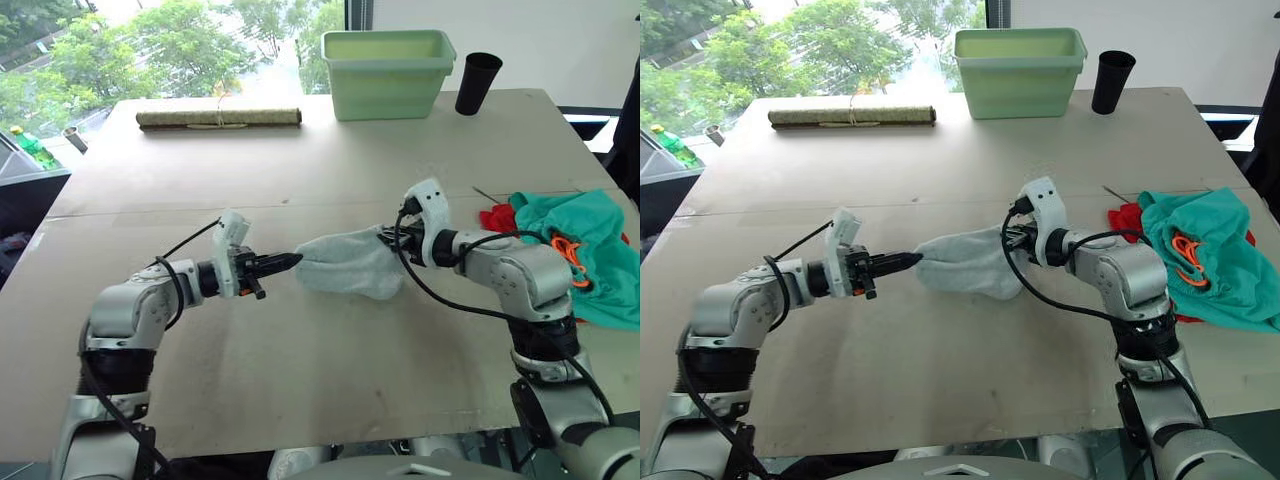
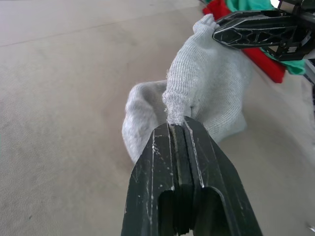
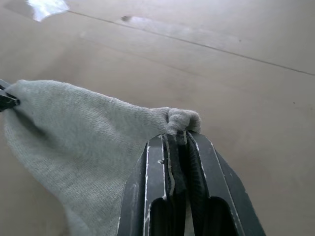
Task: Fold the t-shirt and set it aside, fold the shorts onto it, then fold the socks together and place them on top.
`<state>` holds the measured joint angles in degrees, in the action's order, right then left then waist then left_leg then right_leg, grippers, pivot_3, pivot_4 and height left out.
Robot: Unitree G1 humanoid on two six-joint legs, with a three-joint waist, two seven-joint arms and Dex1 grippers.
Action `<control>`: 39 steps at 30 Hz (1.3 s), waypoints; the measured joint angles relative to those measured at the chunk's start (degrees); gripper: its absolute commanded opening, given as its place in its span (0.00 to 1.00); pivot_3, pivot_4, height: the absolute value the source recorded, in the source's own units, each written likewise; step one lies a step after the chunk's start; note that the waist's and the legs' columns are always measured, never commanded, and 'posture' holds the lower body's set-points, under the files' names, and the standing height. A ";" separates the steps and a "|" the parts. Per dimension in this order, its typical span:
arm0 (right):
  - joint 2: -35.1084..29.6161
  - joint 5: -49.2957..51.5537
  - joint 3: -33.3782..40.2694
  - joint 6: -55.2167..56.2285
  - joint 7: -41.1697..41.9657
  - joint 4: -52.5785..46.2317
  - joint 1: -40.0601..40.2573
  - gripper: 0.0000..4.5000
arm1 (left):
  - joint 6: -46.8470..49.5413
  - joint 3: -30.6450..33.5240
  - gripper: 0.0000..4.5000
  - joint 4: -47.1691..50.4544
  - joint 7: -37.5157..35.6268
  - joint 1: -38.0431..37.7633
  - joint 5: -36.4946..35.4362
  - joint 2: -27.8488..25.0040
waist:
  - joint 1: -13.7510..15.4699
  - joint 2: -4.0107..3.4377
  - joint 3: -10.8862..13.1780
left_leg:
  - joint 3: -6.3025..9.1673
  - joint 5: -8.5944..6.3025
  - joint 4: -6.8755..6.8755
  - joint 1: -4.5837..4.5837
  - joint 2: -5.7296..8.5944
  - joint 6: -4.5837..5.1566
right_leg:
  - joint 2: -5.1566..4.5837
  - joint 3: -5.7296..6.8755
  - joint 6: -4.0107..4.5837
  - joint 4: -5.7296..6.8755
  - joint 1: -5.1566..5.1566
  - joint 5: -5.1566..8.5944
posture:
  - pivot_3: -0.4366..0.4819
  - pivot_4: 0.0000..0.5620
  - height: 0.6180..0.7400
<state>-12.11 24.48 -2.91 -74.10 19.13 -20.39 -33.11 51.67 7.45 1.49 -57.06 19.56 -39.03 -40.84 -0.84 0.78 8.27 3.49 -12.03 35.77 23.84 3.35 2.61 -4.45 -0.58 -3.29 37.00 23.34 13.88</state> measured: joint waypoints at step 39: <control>-10.17 -9.10 -18.29 34.53 16.05 4.00 10.36 0.00 | 6.06 7.45 0.87 0.13 9.22 -5.06 -6.10 3.91 | 0.09 0.08 -0.01 | 0.01 0.00 0.10 -0.07 0.01 -0.01 | -0.01 0.06 -0.01 -0.04 -0.14 0.00 | 0.48 0.27 0.93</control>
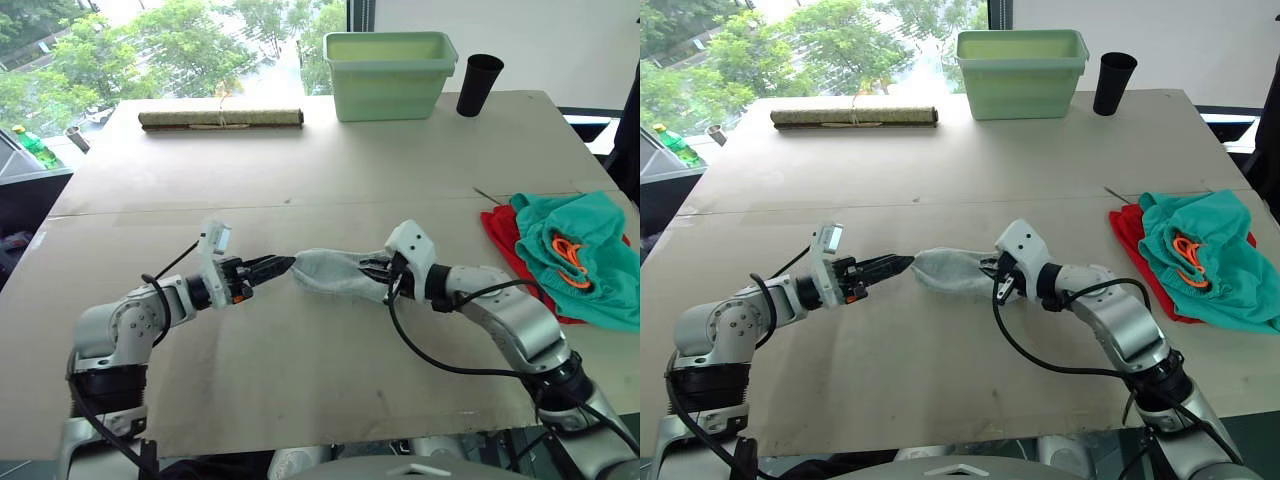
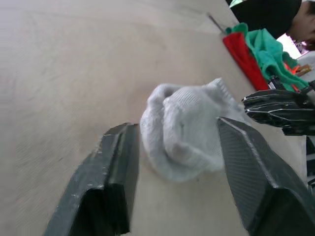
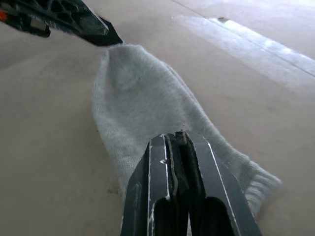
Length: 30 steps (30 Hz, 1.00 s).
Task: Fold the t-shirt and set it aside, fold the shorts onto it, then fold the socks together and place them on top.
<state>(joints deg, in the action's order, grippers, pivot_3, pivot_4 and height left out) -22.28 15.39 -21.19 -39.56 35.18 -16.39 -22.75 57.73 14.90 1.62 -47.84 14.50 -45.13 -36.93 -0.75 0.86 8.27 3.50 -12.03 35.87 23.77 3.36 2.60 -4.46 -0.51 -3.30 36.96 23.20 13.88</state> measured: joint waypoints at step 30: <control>0.93 -7.15 -2.16 3.54 0.64 2.83 3.24 0.00 | 4.32 -9.36 0.98 0.26 -6.60 7.17 -5.44 7.28 | 0.43 -0.02 -0.17 | 0.14 -0.01 0.19 -0.01 0.05 0.00 | -0.05 0.12 0.00 0.03 -0.13 0.00 | 0.48 0.27 0.93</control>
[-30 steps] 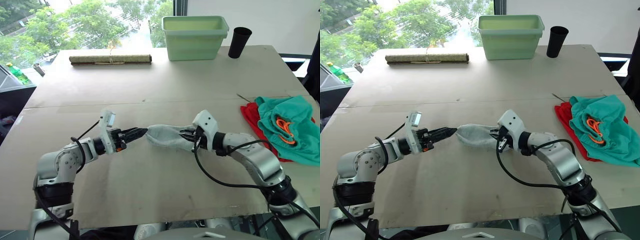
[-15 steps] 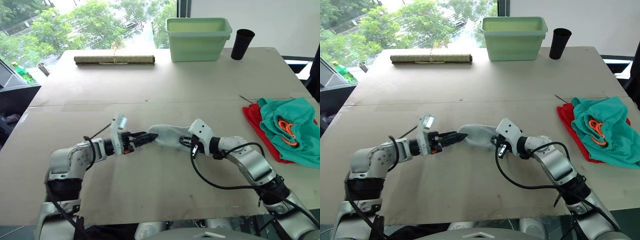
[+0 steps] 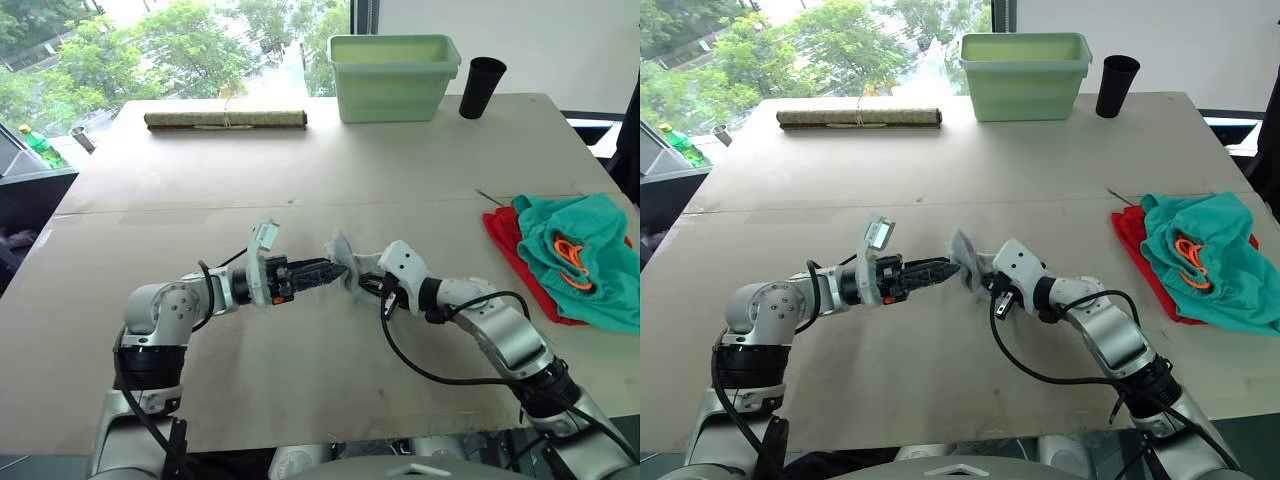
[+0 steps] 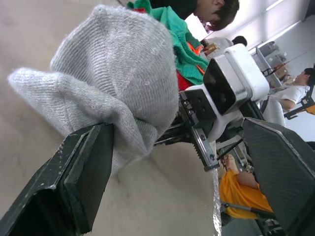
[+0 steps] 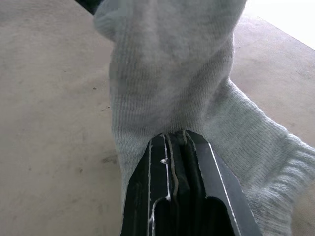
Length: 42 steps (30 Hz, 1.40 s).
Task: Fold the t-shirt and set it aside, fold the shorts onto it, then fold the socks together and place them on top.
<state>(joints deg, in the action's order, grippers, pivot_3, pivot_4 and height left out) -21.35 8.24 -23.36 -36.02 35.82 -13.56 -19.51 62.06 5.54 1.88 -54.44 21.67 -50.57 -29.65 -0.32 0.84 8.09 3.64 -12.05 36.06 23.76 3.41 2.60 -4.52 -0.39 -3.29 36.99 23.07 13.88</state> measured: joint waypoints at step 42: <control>-1.02 -3.77 -0.31 0.42 -1.13 -3.40 2.83 0.00 | 0.90 2.58 0.98 -9.94 1.25 3.69 0.48 6.23 | 0.20 0.07 -0.04 | 0.11 0.00 0.10 -0.01 0.01 0.01 | 0.01 0.15 -0.01 -0.04 -0.11 0.00 | 0.48 0.27 0.93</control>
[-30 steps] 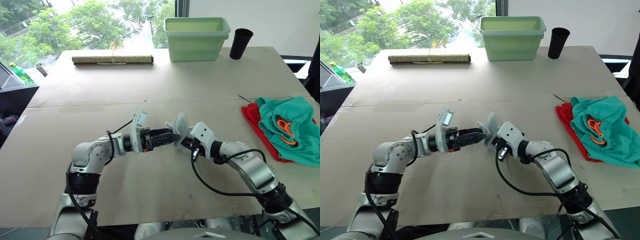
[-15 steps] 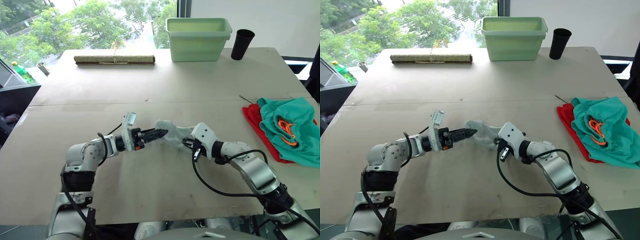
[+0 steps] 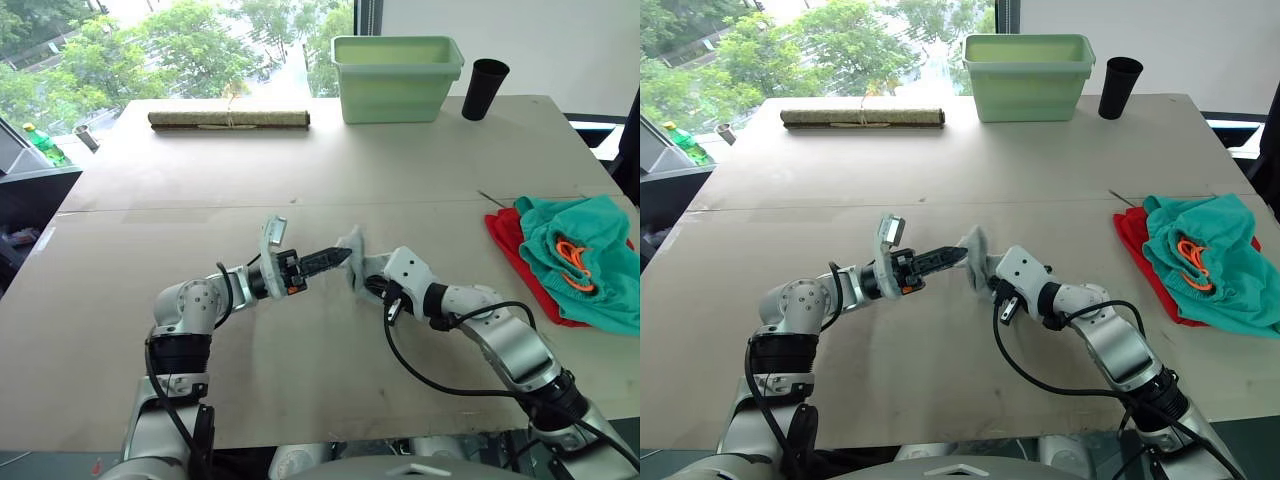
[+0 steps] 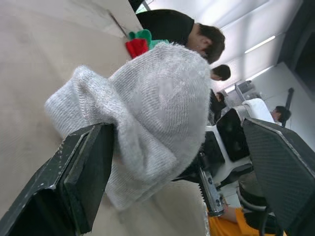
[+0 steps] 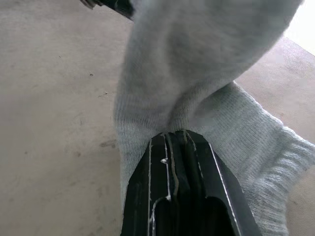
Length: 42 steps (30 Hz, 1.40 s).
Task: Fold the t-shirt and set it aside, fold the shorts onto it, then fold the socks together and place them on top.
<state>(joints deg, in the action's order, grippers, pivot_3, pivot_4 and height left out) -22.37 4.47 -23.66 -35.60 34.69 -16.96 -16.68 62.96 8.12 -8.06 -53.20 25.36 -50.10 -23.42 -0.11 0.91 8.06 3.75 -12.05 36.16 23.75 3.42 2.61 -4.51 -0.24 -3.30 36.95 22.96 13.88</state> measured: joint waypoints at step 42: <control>0.11 -1.72 0.32 -0.03 -1.19 -1.95 2.10 0.00 | -7.27 -6.02 0.98 6.44 7.21 -1.08 3.86 5.75 | 0.77 0.01 0.01 | 0.07 0.00 0.04 -0.02 0.02 0.00 | 0.00 0.10 0.01 -0.10 -0.13 0.01 | 0.48 0.27 0.93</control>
<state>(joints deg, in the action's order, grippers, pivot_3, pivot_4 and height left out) -22.26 2.75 -23.35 -35.63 33.49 -18.92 -14.58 55.68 2.10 -1.62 -45.99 24.28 -46.24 -17.66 0.66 0.92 8.07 3.82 -12.05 36.20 23.73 3.44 2.60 -4.51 -0.14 -3.30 36.85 22.83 13.89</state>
